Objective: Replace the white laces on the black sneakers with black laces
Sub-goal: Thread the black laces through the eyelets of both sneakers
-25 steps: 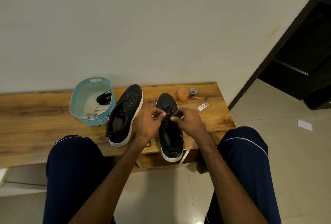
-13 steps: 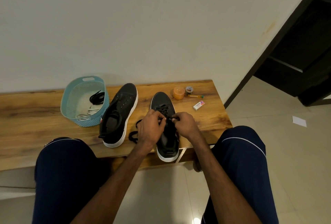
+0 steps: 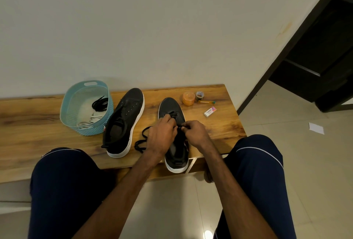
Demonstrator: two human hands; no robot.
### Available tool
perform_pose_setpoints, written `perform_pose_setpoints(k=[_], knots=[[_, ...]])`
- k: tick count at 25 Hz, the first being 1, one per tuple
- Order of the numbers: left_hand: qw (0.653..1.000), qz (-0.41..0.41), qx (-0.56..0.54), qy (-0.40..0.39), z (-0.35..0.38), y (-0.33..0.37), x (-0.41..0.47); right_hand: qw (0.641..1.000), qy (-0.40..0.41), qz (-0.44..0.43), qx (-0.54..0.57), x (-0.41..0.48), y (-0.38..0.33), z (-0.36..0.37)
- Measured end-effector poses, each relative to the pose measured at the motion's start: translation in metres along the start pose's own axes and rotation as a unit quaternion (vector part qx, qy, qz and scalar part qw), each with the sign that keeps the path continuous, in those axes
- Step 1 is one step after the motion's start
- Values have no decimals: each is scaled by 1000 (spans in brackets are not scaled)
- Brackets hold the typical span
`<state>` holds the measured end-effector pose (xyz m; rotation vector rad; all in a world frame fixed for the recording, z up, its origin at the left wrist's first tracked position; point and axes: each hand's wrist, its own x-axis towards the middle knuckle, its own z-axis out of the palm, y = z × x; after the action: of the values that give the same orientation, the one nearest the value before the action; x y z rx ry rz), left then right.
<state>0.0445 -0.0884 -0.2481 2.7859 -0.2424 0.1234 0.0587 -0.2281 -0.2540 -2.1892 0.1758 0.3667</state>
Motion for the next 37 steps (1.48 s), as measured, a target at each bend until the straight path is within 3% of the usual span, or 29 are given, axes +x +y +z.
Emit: perform_pose_setpoints(k=[7,10,14,17,19,21,22,23,25,26,27,28,30,31,33,35,37], knots=[[997,76,14,-26,0,-9,-1,999,-1,17,41,-2,0,2],[998,52,-11,-21,3,-8,0,998,0,26,63,-1,2,1],[998,17,-58,12,8,-5,1,970,0,88,226,-2,3,2],[994,-29,-103,24,9,-13,0,953,36,116,277,-3,-3,5],[993,-69,-97,7,10,-21,-1,962,74,96,245,-3,-10,7],[990,-104,-92,0,11,-26,-5,950,102,41,292,-6,-24,-1],[987,-123,-100,1,13,-27,-6,920,97,3,380,-8,-30,-12],[983,-144,-113,4,14,-27,-8,866,74,-44,493,-11,-36,-28],[973,-178,-146,4,17,-27,-11,712,-5,-147,687,-19,-38,-71],[969,-191,-159,2,18,-26,-12,660,-47,-184,727,-22,-36,-90],[965,-201,-170,0,19,-27,-13,668,-69,-200,714,-24,-33,-103],[961,-210,-181,-4,21,-28,-13,735,-60,-190,648,-23,-30,-108],[950,-229,-210,-17,22,-29,-15,940,11,-126,317,-18,-26,-91],[945,-237,-225,-23,22,-29,-16,988,31,-95,122,-16,-24,-72],[938,-248,-239,-28,23,-28,-17,990,12,-68,-122,-16,-19,-30],[937,-254,-237,-28,24,-28,-17,987,3,-54,-152,-20,-18,-9],[936,-259,-234,-37,25,-29,-17,994,11,-62,-88,-22,-19,-16]])
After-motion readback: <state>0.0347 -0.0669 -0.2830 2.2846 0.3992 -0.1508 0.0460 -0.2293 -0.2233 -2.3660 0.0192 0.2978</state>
